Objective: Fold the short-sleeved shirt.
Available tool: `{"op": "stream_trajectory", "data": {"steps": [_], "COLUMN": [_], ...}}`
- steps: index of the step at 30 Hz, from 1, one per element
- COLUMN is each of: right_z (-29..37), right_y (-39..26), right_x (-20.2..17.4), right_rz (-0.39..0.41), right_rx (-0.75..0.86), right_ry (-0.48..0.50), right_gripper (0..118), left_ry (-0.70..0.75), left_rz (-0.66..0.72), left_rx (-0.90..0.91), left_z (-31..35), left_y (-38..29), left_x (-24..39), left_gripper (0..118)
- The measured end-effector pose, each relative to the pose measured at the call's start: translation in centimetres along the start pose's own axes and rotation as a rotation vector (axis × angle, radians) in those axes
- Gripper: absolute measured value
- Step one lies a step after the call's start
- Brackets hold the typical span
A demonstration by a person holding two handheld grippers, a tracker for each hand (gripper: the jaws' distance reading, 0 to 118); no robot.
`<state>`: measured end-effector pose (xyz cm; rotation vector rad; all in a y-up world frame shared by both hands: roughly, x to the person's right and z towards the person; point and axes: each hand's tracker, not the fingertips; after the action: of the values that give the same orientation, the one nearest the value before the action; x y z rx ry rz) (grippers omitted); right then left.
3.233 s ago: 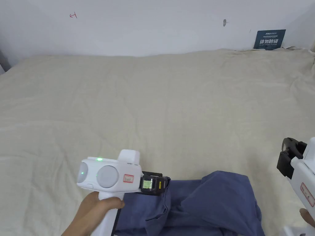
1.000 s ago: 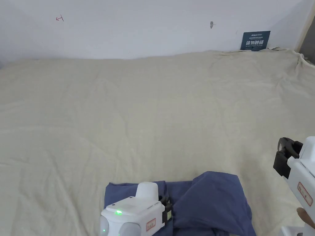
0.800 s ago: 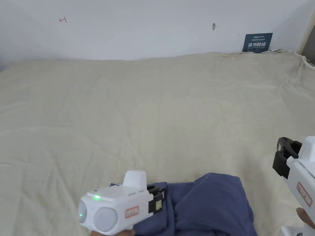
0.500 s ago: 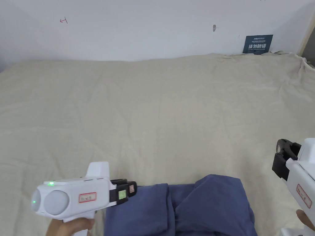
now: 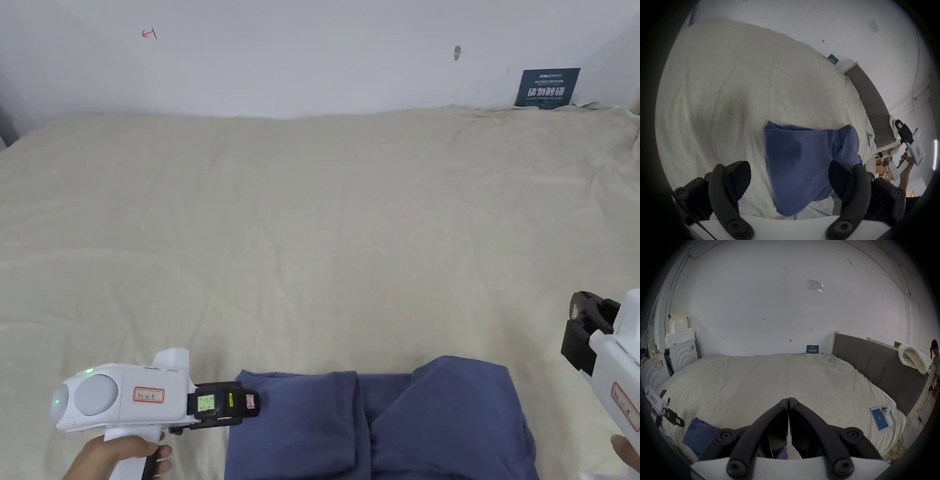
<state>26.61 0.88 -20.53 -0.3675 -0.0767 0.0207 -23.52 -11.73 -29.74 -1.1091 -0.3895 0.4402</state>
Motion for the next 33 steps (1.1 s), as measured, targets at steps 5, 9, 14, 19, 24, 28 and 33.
{"op": "stream_trajectory", "data": {"steps": [5, 9, 14, 19, 24, 28, 33], "right_z": [-0.1, -0.2, -0.2, -0.1, 0.1, 0.2, 0.2], "right_y": [-0.2, -0.2, -0.4, -0.5, -0.4, -0.2, 0.1], "right_x": [0.1, 0.5, 0.9, 1.1, 1.2, 1.4, 1.3], "right_rz": [0.002, 0.001, -0.004, -0.012, -0.014, -0.016, -0.017], "right_rx": [-0.007, -0.008, -0.011, -0.009, -0.006, 0.0, 0.006], "right_ry": [0.003, -0.004, -0.011, -0.01, -0.011, -0.013, -0.015], "right_gripper": [1, 1, 1, 1, 1, 1, 1], "left_ry": [0.006, -0.001, -0.009, 0.015, 0.051, 0.056, 0.038], "left_rz": [0.039, 0.043, -0.016, -0.045, -0.103, -0.11, -0.06], "left_rx": [-0.054, -0.066, -0.069, -0.096, -0.086, -0.062, -0.023], "left_z": [-2.1, -3.0, -3.4, -4.3, -3.5, -1.5, 1.7], "left_y": [-0.1, -0.3, -0.6, -0.8, -1.0, -0.4, 0.5], "left_x": [-0.9, -0.7, 0.7, 1.6, 3.2, 3.9, 2.5], "left_gripper": [103, 100, 56, 35, 8, 6, 6]}}
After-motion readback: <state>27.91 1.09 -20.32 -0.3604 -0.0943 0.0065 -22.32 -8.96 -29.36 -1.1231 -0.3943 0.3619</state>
